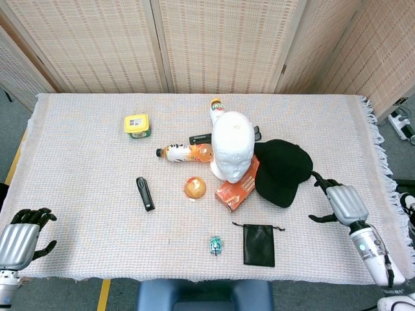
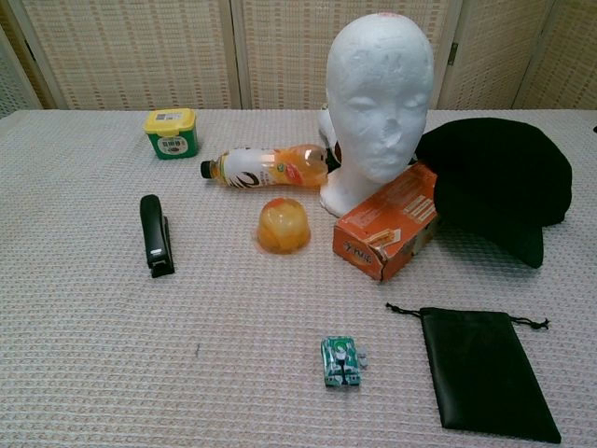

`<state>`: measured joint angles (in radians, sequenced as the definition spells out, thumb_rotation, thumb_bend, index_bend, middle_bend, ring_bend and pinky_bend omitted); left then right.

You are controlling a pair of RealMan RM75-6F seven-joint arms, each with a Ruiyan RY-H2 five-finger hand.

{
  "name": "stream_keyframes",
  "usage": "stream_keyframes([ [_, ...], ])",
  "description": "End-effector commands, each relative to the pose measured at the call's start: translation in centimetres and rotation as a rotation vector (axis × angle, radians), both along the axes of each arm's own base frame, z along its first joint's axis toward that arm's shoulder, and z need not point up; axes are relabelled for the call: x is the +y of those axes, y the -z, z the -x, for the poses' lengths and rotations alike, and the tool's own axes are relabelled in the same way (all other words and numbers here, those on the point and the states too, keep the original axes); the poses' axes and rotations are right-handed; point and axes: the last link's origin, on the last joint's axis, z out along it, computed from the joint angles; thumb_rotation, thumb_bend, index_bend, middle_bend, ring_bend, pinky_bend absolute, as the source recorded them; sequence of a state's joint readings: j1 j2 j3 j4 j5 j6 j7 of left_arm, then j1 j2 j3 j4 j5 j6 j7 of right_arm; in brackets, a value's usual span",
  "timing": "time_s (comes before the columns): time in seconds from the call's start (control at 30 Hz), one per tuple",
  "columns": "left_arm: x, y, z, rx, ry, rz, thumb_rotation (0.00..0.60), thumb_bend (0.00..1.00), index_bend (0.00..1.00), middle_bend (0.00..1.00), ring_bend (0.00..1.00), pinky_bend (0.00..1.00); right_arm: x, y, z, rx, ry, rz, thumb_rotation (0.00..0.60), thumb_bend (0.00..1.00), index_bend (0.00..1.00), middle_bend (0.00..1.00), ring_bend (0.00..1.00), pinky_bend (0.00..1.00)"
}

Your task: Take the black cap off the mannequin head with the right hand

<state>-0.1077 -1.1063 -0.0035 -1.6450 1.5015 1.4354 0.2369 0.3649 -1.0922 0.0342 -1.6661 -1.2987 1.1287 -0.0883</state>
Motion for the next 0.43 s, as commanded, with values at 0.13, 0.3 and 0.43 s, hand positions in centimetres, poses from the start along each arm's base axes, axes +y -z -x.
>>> stream_keyframes([
  [0.13, 0.2, 0.1, 0.0, -0.003, 0.003, -0.006, 0.6, 0.25, 0.4, 0.31, 0.29, 0.24, 5.5, -2.1, 0.7, 0.058, 0.012, 0.092, 0.547, 0.14, 0.18, 0.33, 0.31, 0.48],
  [0.3, 0.3, 0.4, 0.0, -0.005, 0.006, -0.01, 0.6, 0.24, 0.39, 0.31, 0.29, 0.24, 8.9, -2.5, 1.5, 0.047, 0.047, 0.154, 0.564, 0.18, 0.2, 0.35, 0.32, 0.48],
  [0.43, 0.5, 0.7, -0.1, -0.009, 0.01, -0.014, 0.6, 0.24, 0.38, 0.31, 0.29, 0.24, 10.3, -2.6, 1.6, 0.057, 0.043, 0.19, 0.567, 0.19, 0.23, 0.36, 0.32, 0.48],
])
